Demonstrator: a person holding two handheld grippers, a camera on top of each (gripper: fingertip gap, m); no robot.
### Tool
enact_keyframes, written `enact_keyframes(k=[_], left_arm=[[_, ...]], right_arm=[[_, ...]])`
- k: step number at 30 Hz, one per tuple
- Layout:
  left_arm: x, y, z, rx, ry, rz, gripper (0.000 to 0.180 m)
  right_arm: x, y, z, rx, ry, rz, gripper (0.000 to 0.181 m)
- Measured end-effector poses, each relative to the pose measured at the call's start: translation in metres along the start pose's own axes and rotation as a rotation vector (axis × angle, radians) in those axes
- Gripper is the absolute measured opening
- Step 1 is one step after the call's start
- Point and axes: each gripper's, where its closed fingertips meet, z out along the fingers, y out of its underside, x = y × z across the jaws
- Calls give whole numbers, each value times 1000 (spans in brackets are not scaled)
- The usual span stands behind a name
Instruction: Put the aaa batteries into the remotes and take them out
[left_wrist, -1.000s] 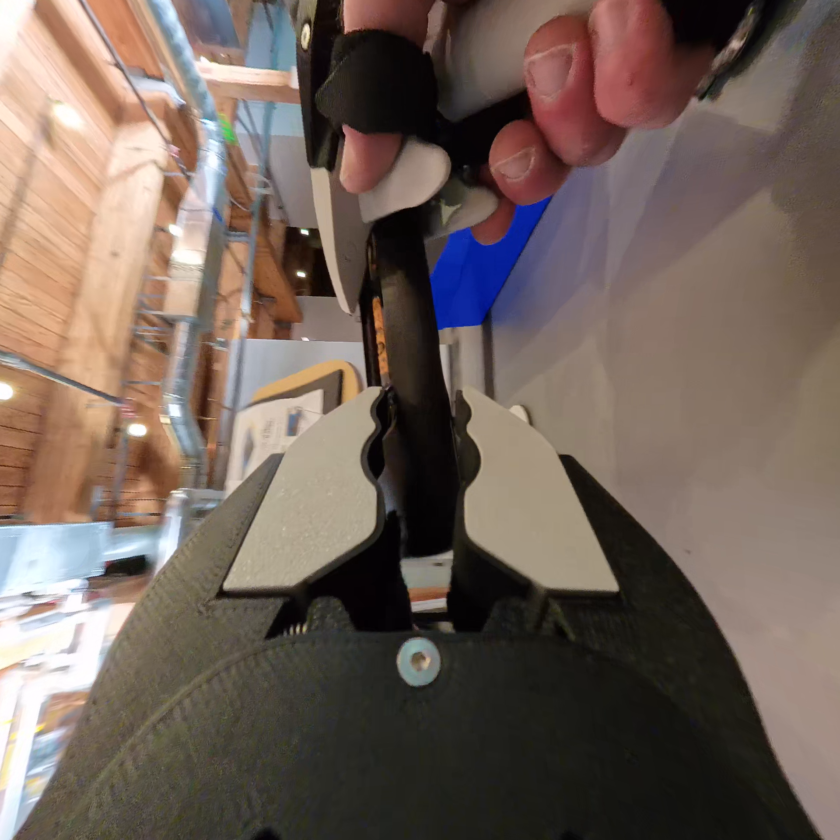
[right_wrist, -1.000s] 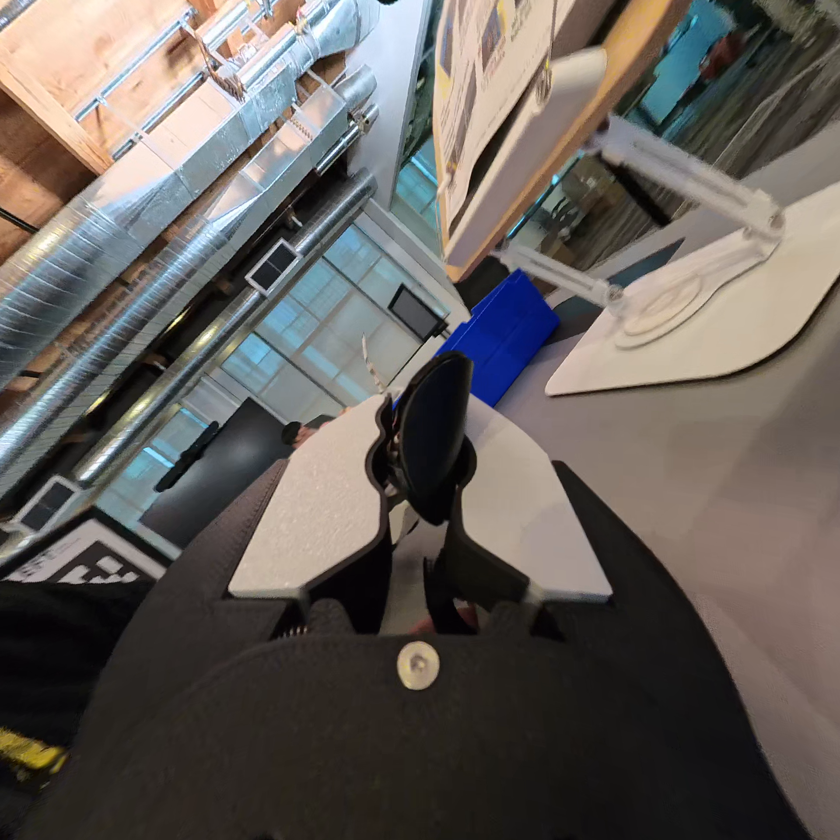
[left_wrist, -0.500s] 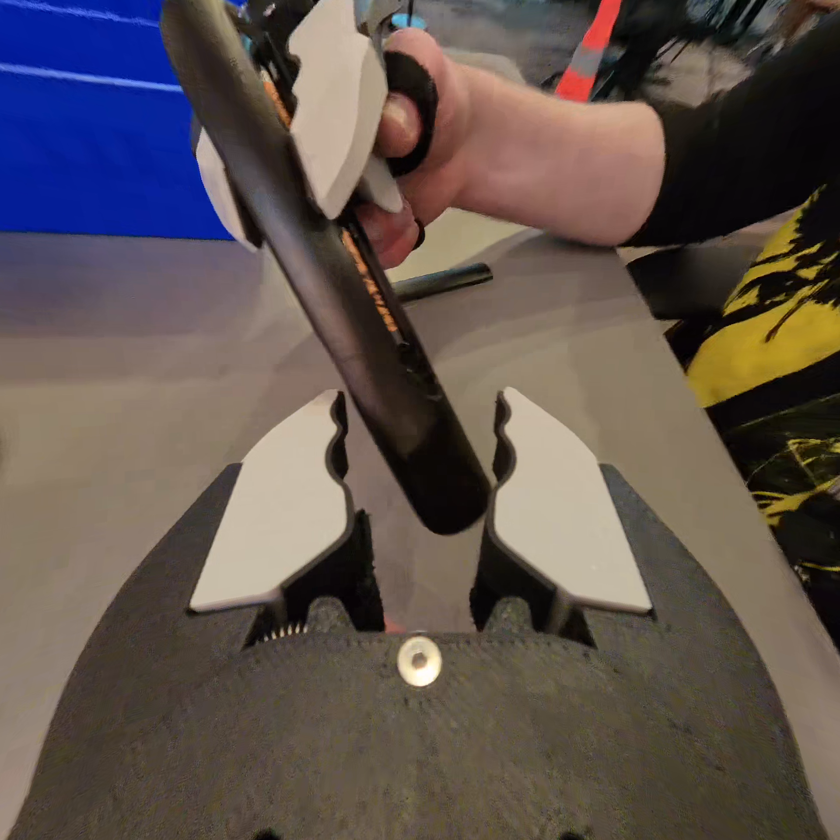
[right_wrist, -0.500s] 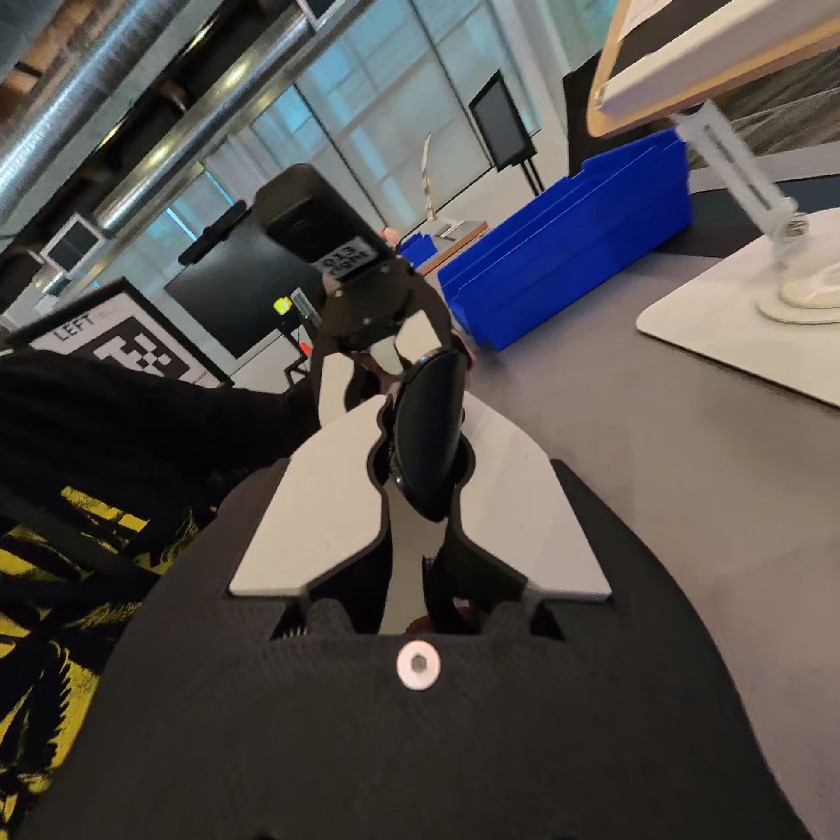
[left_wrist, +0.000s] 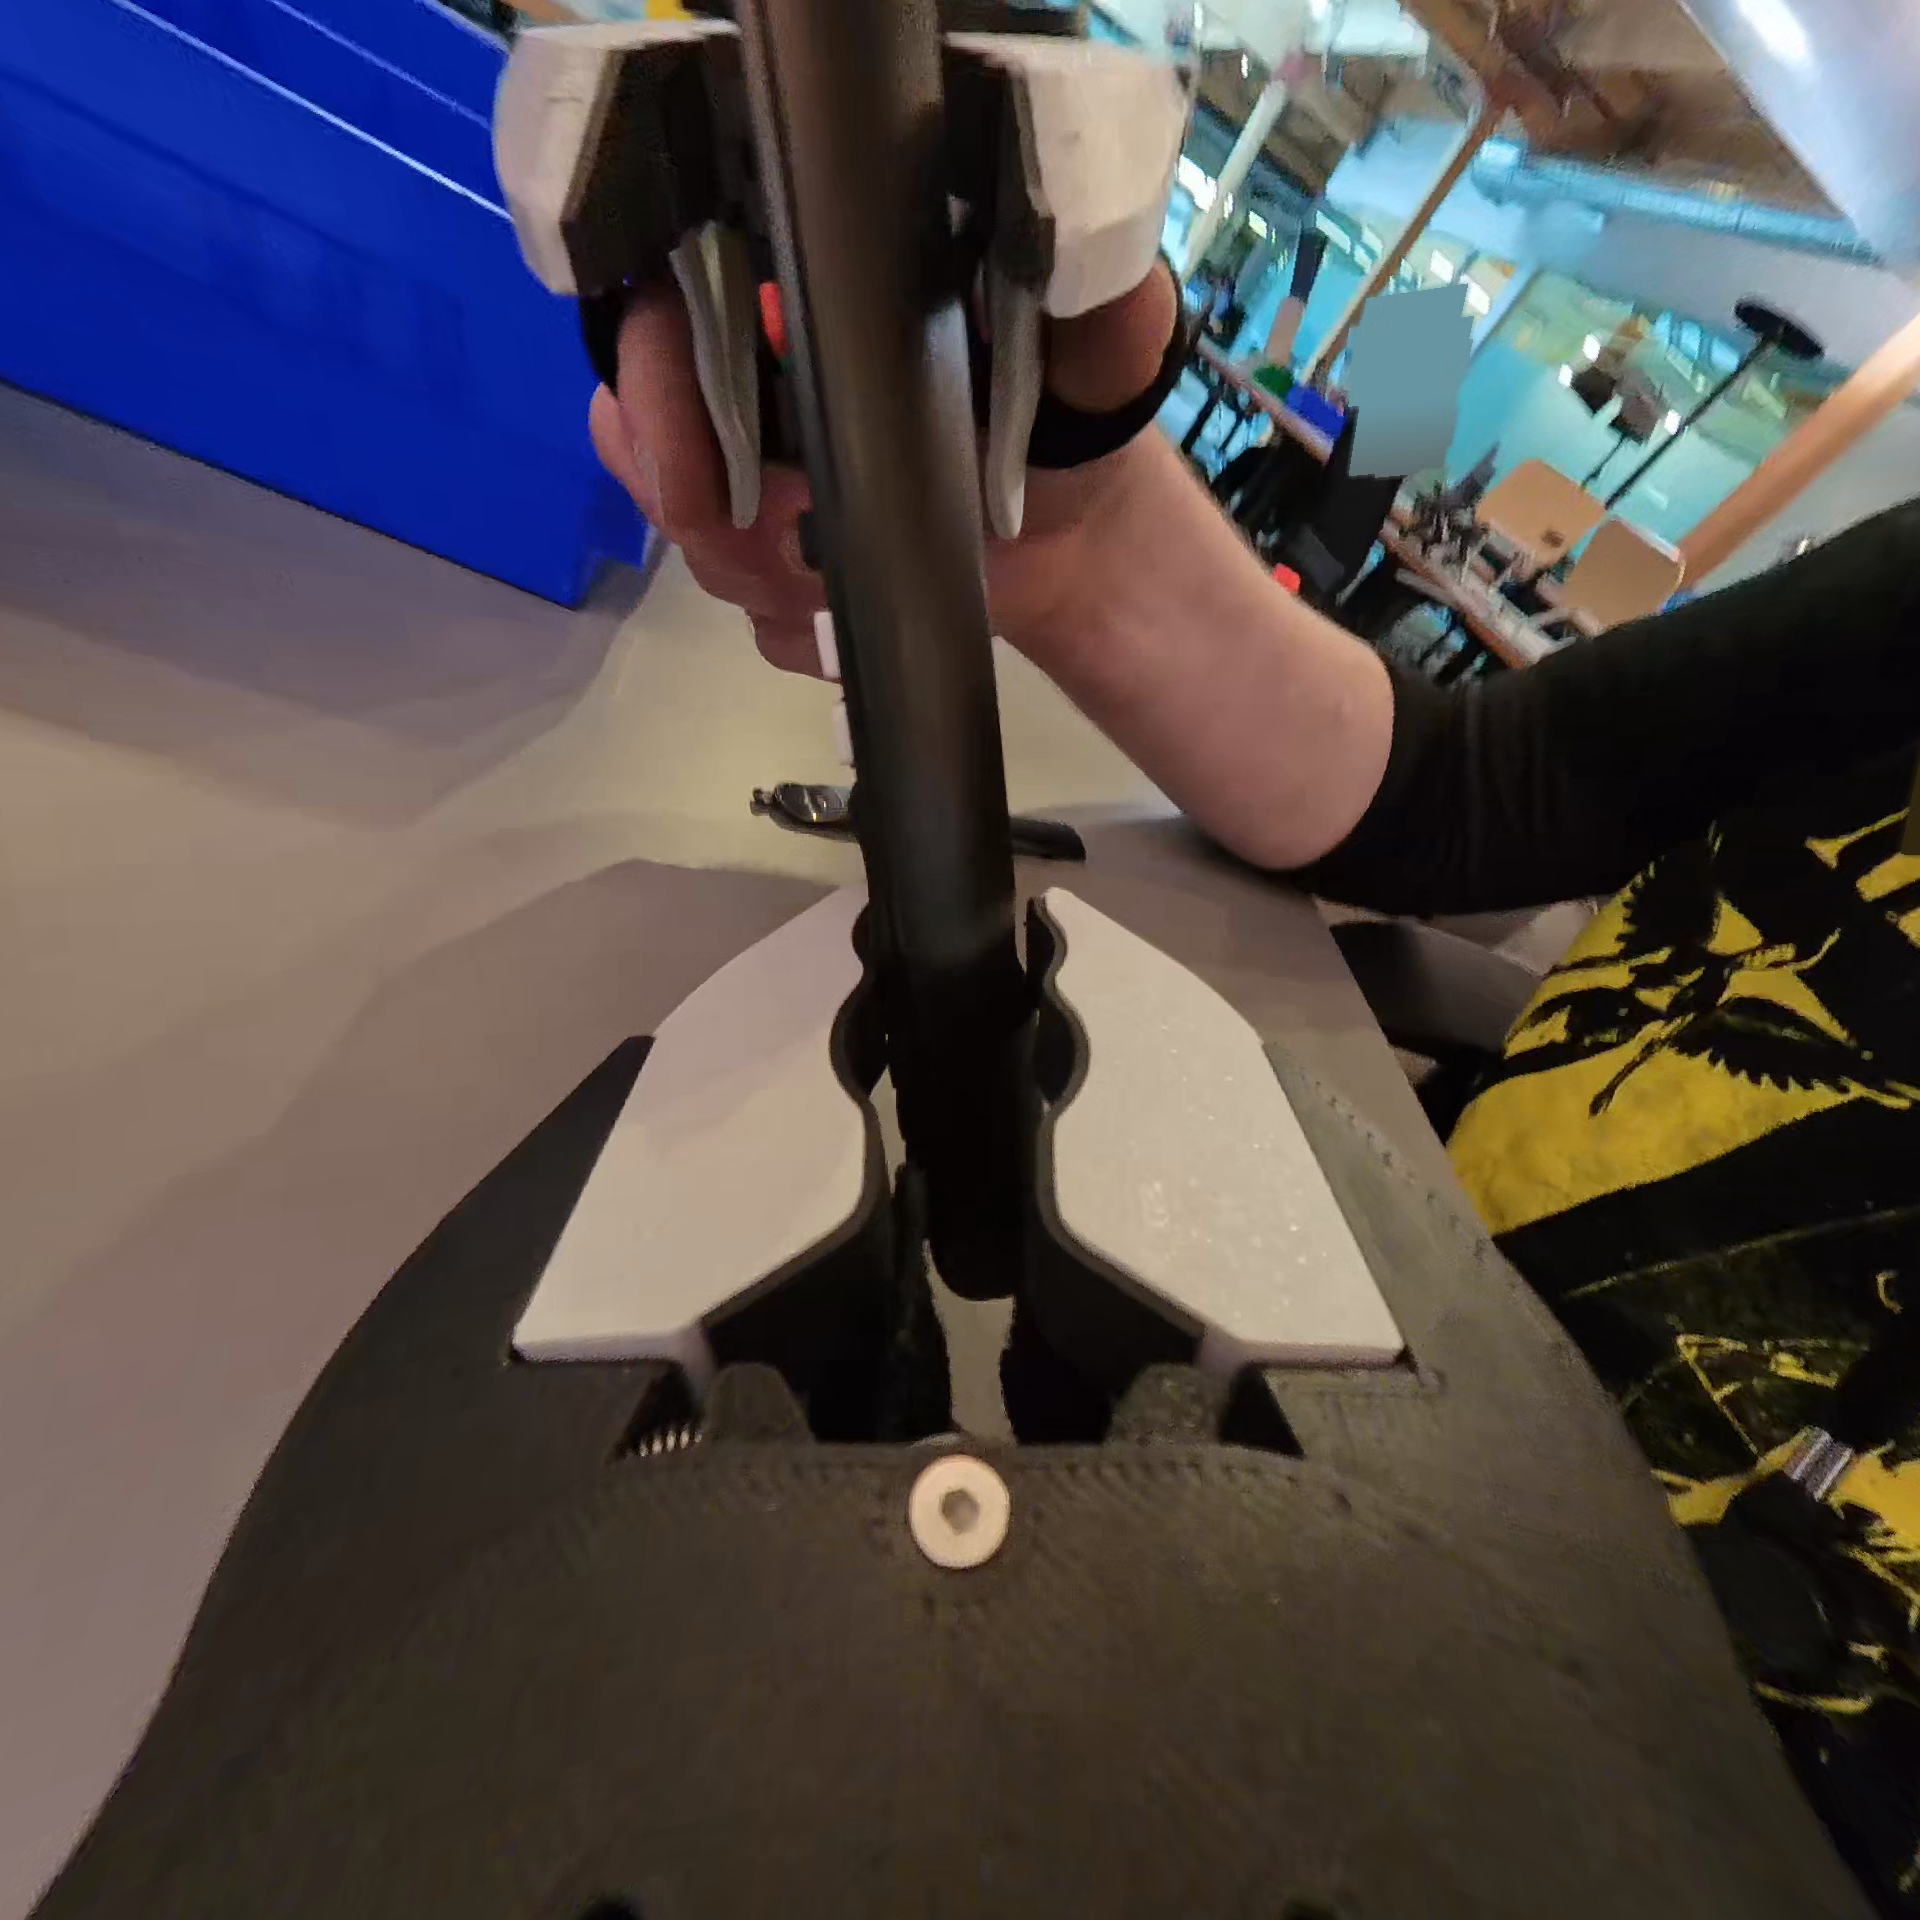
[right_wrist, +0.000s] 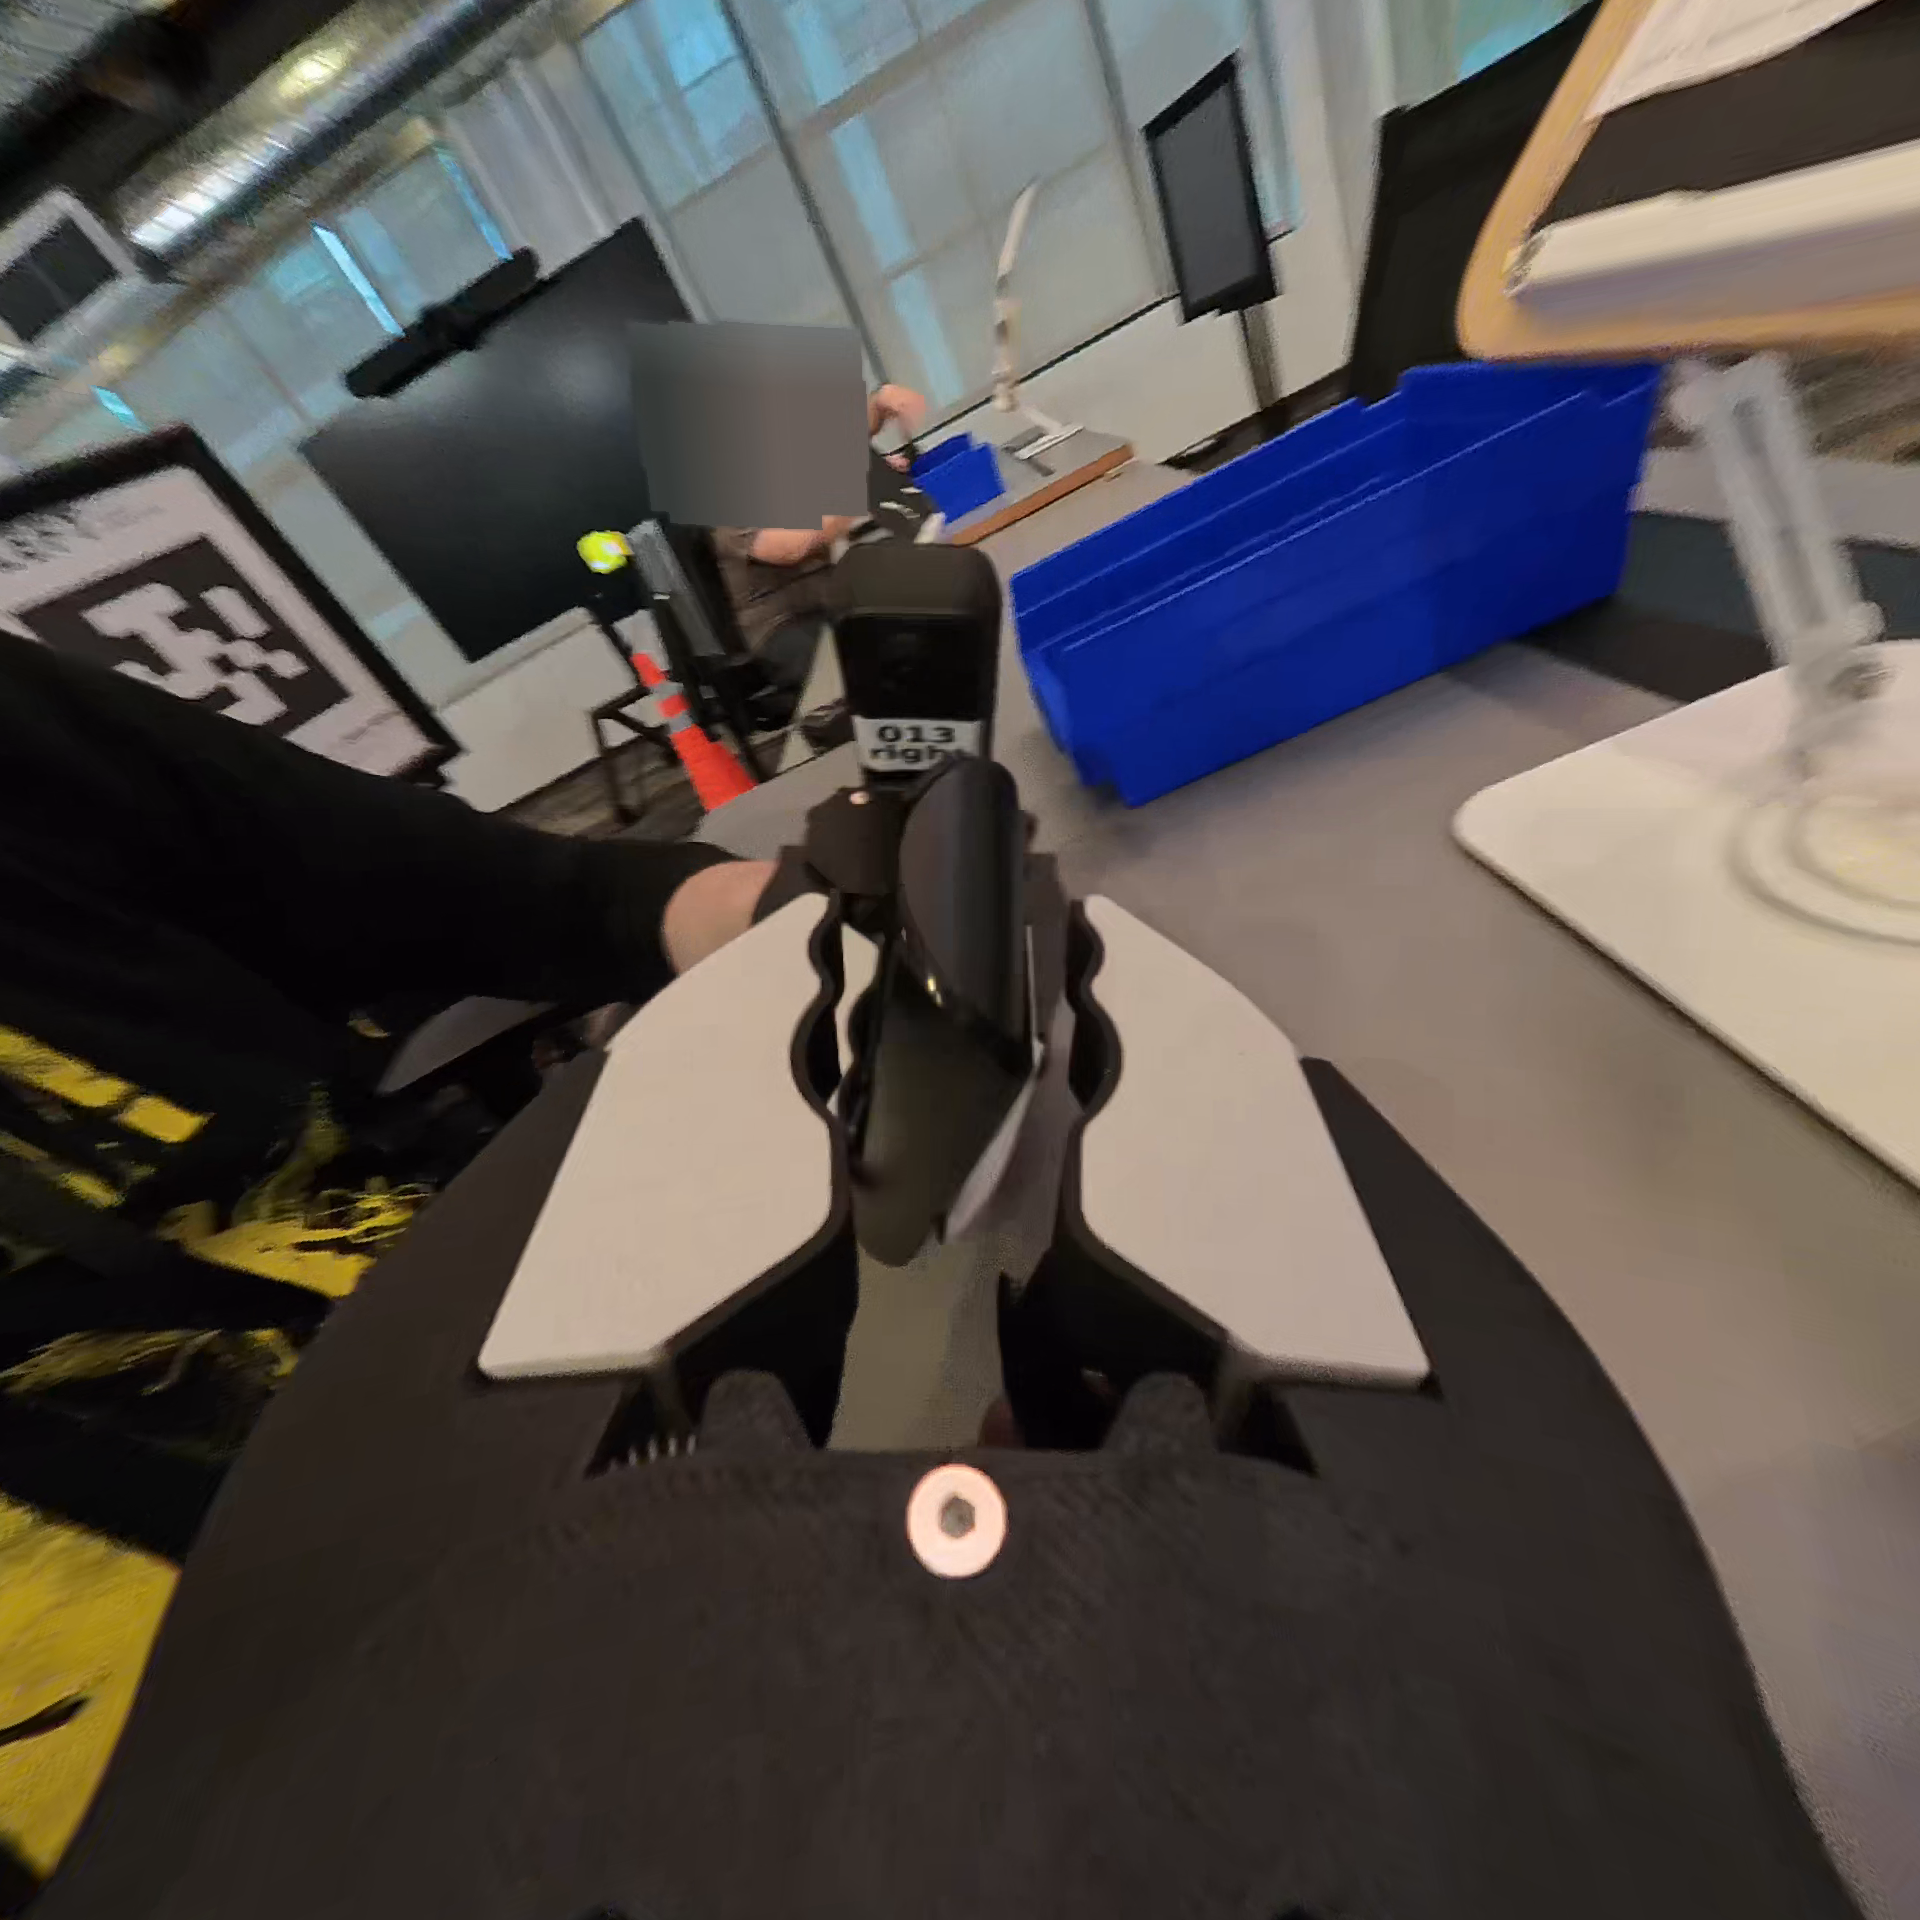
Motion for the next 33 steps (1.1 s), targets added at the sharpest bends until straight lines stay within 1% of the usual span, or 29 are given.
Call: enact_keyframes(k=[1,2,3,4,6,10,13,15,16,17,19,22,23,25,29,33], left_arm=[[0,-2,-2,31,-5,-14,23],[0,-4,-3,63,-8,-34,21],[-1,-3,-4,78,-16,-48,21],[-1,-3,-4,89,-23,-54,21],[0,-8,-7,147,-30,-77,21],[-2,-15,-11,221,-46,-120,21],[-7,-17,-12,250,-48,-169,21],[-8,-19,-12,267,-48,-191,20],[-9,-19,-12,276,-46,-208,21],[-9,-19,-11,277,-46,-220,21],[-12,-19,-10,280,-68,-227,21],[-17,-19,-9,286,-89,-255,20],[-17,-18,-7,279,-91,-258,20],[-17,-16,-5,263,-102,-251,20],[-18,-15,-4,253,-117,-244,21],[-18,-13,-2,238,-119,-238,21]], right_arm=[[2,-1,-3,1,35,-39,42],[2,-3,-7,7,60,-72,49],[3,-7,-11,24,101,-100,51],[5,-10,-15,37,153,-152,50],[2,-12,-19,29,224,-267,43],[1,-12,-21,-22,326,-387,41],[0,-19,-23,-11,387,-459,43],[2,-21,-25,-38,454,-538,44],[3,-22,-25,-54,491,-582,48],[5,-22,-25,-71,532,-625,51],[5,-23,-24,-112,596,-724,49],[1,-20,-17,-158,637,-851,47],[2,-17,-14,-174,645,-875,49],[10,-14,-12,-206,706,-913,60],[13,-13,-13,-269,788,-1058,53],[13,-9,-9,-287,768,-1050,56]])
